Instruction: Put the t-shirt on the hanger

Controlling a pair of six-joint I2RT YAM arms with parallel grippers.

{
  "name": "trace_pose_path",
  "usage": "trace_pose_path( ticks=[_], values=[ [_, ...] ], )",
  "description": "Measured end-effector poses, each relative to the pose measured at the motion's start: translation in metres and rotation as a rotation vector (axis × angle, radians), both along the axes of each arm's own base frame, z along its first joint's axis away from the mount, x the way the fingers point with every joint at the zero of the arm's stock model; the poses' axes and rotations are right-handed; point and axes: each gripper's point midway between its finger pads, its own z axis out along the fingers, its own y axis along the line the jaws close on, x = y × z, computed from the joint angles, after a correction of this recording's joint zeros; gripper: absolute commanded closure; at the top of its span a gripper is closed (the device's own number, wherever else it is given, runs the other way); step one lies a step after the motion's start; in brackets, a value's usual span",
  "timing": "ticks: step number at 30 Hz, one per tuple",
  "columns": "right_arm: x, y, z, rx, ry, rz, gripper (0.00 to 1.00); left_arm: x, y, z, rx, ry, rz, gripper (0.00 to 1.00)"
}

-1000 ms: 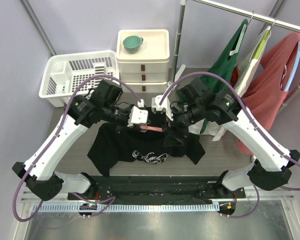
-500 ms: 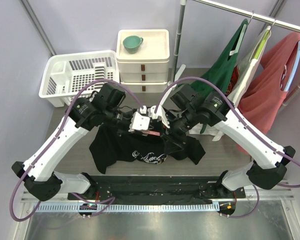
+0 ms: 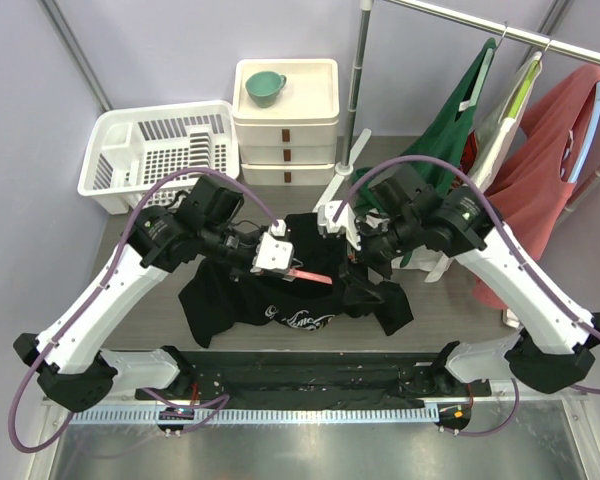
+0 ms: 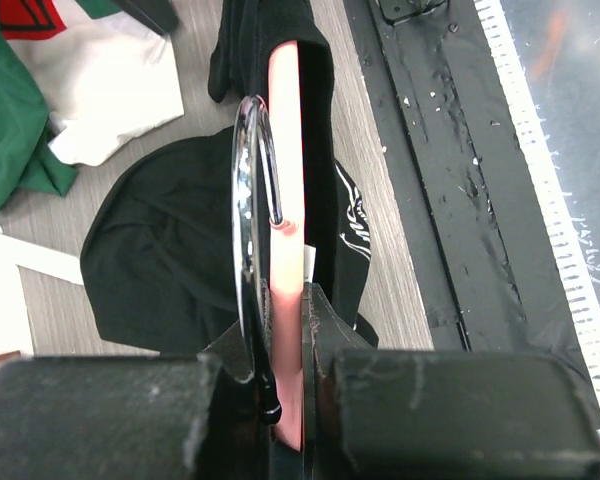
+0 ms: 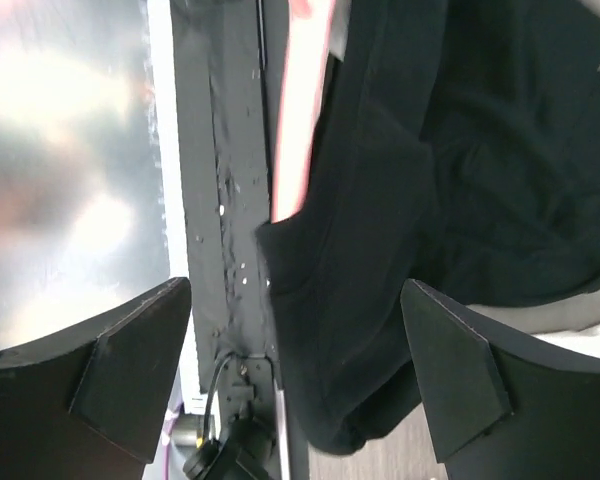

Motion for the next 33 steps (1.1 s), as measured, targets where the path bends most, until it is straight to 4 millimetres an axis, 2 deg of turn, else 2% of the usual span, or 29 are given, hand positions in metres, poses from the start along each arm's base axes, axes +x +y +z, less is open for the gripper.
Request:
trace_pose_path(
  ticks=[1, 2, 4, 5, 7, 9, 10, 14, 16, 17, 18, 20, 21, 27, 30, 33],
  values=[
    [0.0, -0.001, -0.009, -0.022, 0.016, 0.001, 0.13, 0.0, 0.0, 0.0, -0.002, 0.001, -0.001, 1.0],
    [0.001, -0.001, -0.015, -0.037, 0.029, 0.004, 0.26, 0.0, -0.001, 0.001, -0.003, 0.002, -0.001, 1.0],
    [0.004, 0.003, -0.026, -0.062, 0.056, 0.016, 0.42, -0.001, -0.001, 0.001, -0.006, 0.004, -0.002, 1.0],
    [0.006, 0.006, -0.031, -0.069, 0.073, 0.023, 0.54, -0.001, -0.001, 0.001, -0.006, 0.004, -0.002, 1.0],
    [0.006, 0.013, -0.037, -0.075, 0.118, 0.036, 0.6, 0.0, -0.001, 0.001, -0.005, 0.003, -0.001, 1.0],
    [0.003, 0.017, -0.041, -0.074, 0.166, 0.048, 0.74, 0.003, 0.0, 0.001, -0.001, 0.001, 0.018, 1.0],
    [0.002, 0.019, -0.041, -0.071, 0.177, 0.051, 0.99, 0.003, -0.001, 0.001, -0.003, 0.002, 0.023, 1.0],
    [-0.01, 0.018, -0.04, -0.063, 0.244, 0.044, 0.99, 0.006, -0.004, 0.0, -0.019, 0.005, 0.044, 1.0],
    [-0.014, 0.015, -0.039, -0.06, 0.264, 0.029, 0.99, 0.005, -0.005, 0.0, -0.028, 0.014, 0.054, 0.77],
    [-0.015, 0.014, -0.037, -0.057, 0.266, 0.019, 0.99, 0.006, -0.007, 0.0, -0.036, 0.022, 0.065, 0.6],
    [-0.017, 0.013, -0.035, -0.048, 0.27, 0.003, 0.99, 0.006, -0.008, 0.002, -0.048, 0.028, 0.079, 0.37],
    [-0.022, 0.006, -0.031, -0.034, 0.294, -0.051, 0.99, 0.013, -0.01, 0.01, -0.075, 0.021, 0.133, 0.19],
    [-0.025, 0.001, -0.029, -0.022, 0.303, -0.08, 0.99, 0.017, -0.01, 0.014, -0.09, 0.023, 0.164, 0.01],
    [-0.025, -0.038, -0.016, 0.098, 0.397, -0.338, 0.99, 0.026, 0.0, 0.046, -0.205, 0.058, 0.344, 0.0],
    [-0.021, -0.049, -0.011, 0.174, 0.456, -0.463, 0.99, 0.028, 0.011, 0.07, -0.296, 0.052, 0.432, 0.0],
    [-0.009, -0.06, -0.004, 0.237, 0.489, -0.602, 0.99, 0.026, 0.025, 0.091, -0.384, 0.03, 0.513, 0.0]
  ],
)
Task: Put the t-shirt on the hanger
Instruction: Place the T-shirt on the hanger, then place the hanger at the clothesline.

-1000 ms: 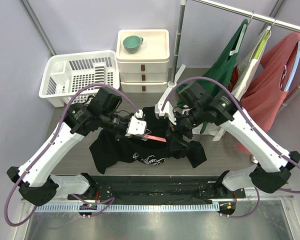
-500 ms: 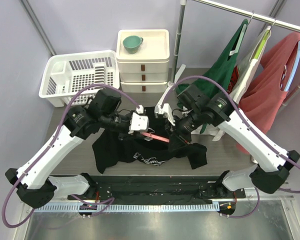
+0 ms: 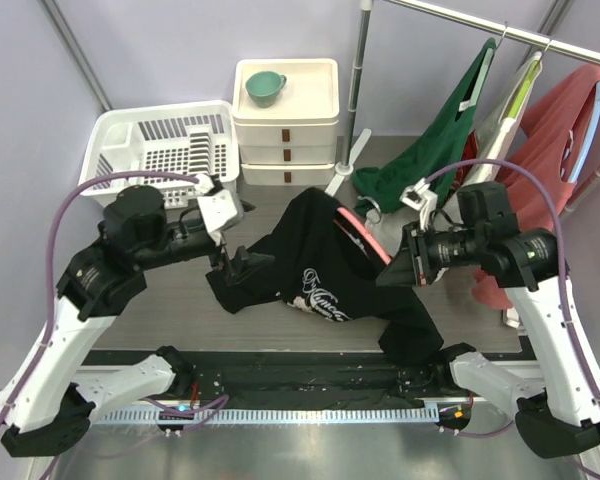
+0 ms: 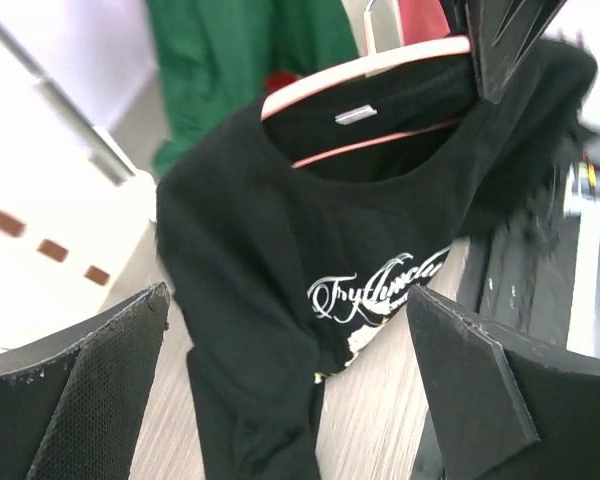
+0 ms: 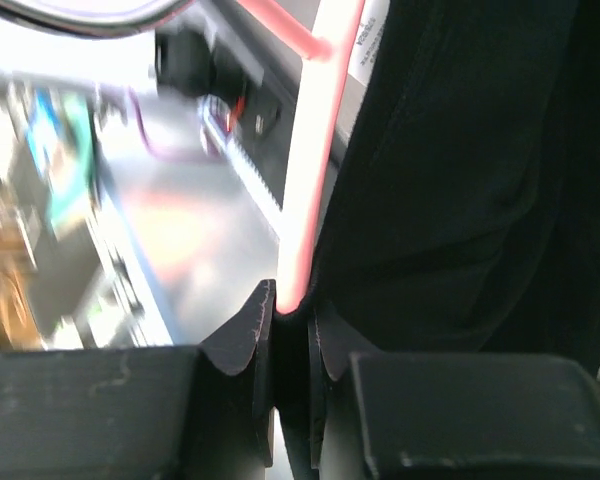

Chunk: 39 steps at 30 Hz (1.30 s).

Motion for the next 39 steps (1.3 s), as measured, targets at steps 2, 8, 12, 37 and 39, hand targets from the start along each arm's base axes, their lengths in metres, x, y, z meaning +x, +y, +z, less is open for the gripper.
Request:
trace_pose_path(
  ticks=[2, 8, 12, 37, 39],
  values=[
    [0.009, -0.007, 0.008, 0.025, 0.014, -0.098, 0.99, 0.0, 0.008, 0.01, -0.037, -0.016, 0.043, 0.0],
    [0.054, -0.03, 0.064, 0.065, -0.031, -0.434, 0.99, 0.005, 0.023, 0.019, -0.089, -0.032, 0.14, 0.0],
    [0.091, -0.039, 0.118, 0.146, -0.138, -0.585, 0.99, 0.012, 0.022, 0.014, -0.083, -0.015, 0.162, 0.0],
    [0.334, -0.051, 0.176, 0.355, -0.222, -1.025, 0.99, 0.02, 0.015, -0.026, -0.041, 0.033, 0.164, 0.0],
    [0.338, -0.053, 0.174, 0.361, -0.217, -1.041, 0.99, 0.021, 0.015, -0.03, -0.037, 0.038, 0.165, 0.0]
  ],
)
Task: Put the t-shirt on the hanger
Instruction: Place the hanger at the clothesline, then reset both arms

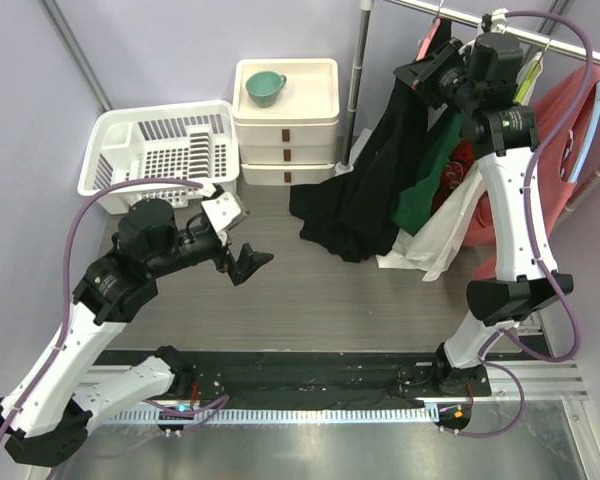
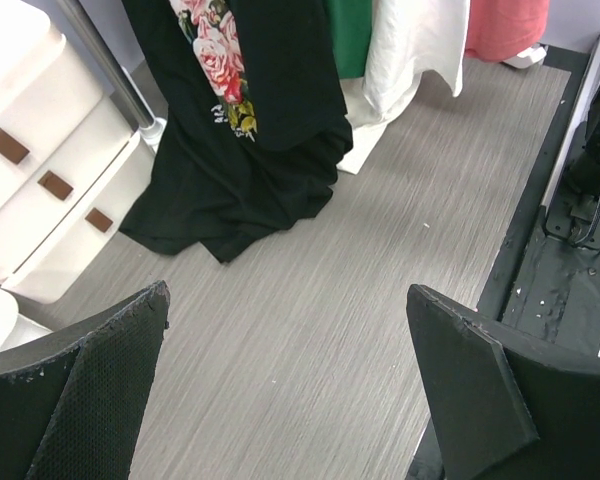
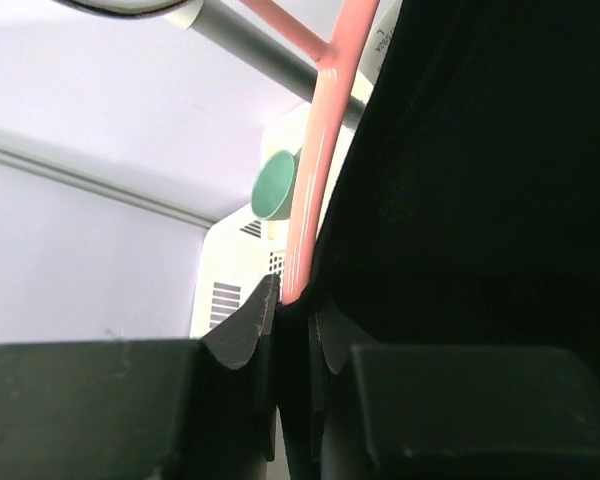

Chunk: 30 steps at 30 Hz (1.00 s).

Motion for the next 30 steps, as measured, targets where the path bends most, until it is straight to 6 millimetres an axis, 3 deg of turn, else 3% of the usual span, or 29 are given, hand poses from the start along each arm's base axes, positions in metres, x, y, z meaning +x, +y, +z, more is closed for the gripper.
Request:
trace_pose_path(
  ticks=[6, 7, 9, 10, 12, 15, 16, 17, 23, 27, 30],
  values=[
    [0.013, -0.003, -0.024, 0.011, 0.038, -0.037, 0.99, 0.0, 0.001, -0.012, 0.014, 0.018, 0.003, 0.0],
    [0.016, -0.005, -0.03, 0.01, 0.044, -0.044, 0.94, 0.0, 0.001, -0.014, 0.016, 0.02, 0.005, 0.0],
    [0.02, -0.007, -0.036, 0.011, 0.048, -0.056, 0.81, 0.0, 0.002, -0.016, 0.019, 0.023, 0.009, 0.0],
    [0.02, -0.008, -0.036, 0.012, 0.044, -0.057, 0.63, 0.0, 0.002, -0.017, 0.021, 0.025, 0.011, 0.0],
    [0.019, -0.01, -0.035, 0.011, 0.035, -0.059, 0.56, 0.001, 0.003, -0.019, 0.024, 0.026, 0.018, 0.0],
    [0.01, -0.01, -0.033, -0.001, 0.022, -0.045, 0.23, 0.004, 0.005, -0.02, 0.027, 0.029, 0.038, 0.0],
    [0.006, -0.01, -0.031, -0.006, 0.014, -0.038, 0.08, 0.005, 0.006, -0.021, 0.029, 0.033, 0.047, 0.0],
    [0.001, -0.009, -0.028, -0.015, 0.001, -0.029, 0.02, 0.006, 0.007, -0.022, 0.032, 0.038, 0.058, 0.0],
    [-0.047, -0.017, 0.007, -0.101, -0.13, -0.007, 0.0, 0.019, 0.014, -0.038, 0.045, 0.155, 0.14, 0.0],
    [-0.101, -0.027, 0.034, -0.188, -0.257, -0.008, 0.0, 0.035, 0.027, -0.041, 0.03, 0.267, 0.24, 0.0],
    [-0.146, -0.033, 0.052, -0.275, -0.358, 0.007, 0.01, 0.051, 0.038, -0.027, 0.009, 0.33, 0.319, 0.0]
  ],
)
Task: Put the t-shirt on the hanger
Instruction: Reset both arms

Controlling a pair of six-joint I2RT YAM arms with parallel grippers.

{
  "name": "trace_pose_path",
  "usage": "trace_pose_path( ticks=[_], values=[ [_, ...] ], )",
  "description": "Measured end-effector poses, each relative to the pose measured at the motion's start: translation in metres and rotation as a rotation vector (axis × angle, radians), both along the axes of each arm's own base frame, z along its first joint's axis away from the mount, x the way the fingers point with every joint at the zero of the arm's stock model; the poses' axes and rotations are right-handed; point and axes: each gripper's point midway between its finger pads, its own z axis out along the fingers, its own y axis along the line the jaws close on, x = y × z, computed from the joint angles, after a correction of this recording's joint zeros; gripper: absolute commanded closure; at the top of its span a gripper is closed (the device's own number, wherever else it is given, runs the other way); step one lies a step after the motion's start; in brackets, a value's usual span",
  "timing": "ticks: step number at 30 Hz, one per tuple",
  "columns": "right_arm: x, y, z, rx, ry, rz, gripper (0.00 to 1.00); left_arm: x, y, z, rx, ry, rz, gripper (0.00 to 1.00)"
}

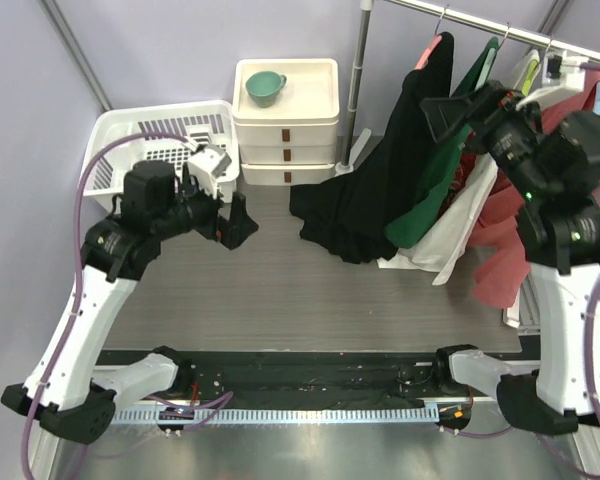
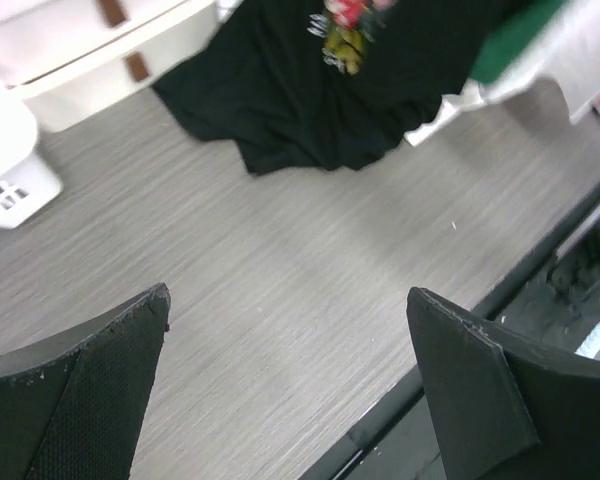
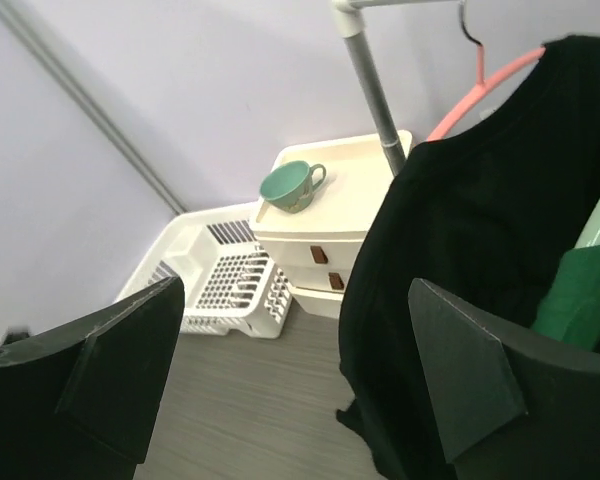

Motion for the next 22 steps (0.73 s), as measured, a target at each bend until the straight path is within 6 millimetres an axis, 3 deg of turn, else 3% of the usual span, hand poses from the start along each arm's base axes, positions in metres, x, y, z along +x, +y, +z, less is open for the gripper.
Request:
trace_pose_path(
  ticks=[3, 7, 10, 13, 17, 19, 22],
  values=[
    [-0.039, 0.004, 0.004, -0.134, -0.069, 0.068, 0.0, 0.019, 0.017, 0.012, -0.021, 0.06, 0.09, 0.0],
    [-0.075, 0.008, -0.022, -0.314, -0.063, 0.153, 0.0, 0.028, 0.043, -0.002, -0.03, 0.16, 0.203, 0.0],
    [-0.084, 0.003, -0.068, -0.444, 0.02, 0.188, 0.0, 0.021, 0.062, -0.019, -0.026, 0.227, 0.286, 0.0],
    [-0.092, -0.002, -0.137, -0.558, 0.176, 0.247, 0.0, 0.006, 0.082, -0.032, -0.008, 0.243, 0.363, 0.0],
    [-0.109, -0.008, -0.213, -0.648, 0.359, 0.33, 0.01, -0.02, 0.104, -0.046, 0.019, 0.234, 0.453, 0.0],
    [-0.118, -0.01, -0.243, -0.676, 0.43, 0.365, 0.0, -0.03, 0.113, -0.054, 0.036, 0.229, 0.482, 0.0],
    [-0.128, -0.013, -0.264, -0.704, 0.474, 0.396, 0.0, -0.043, 0.123, -0.068, 0.071, 0.243, 0.517, 0.0]
  ],
)
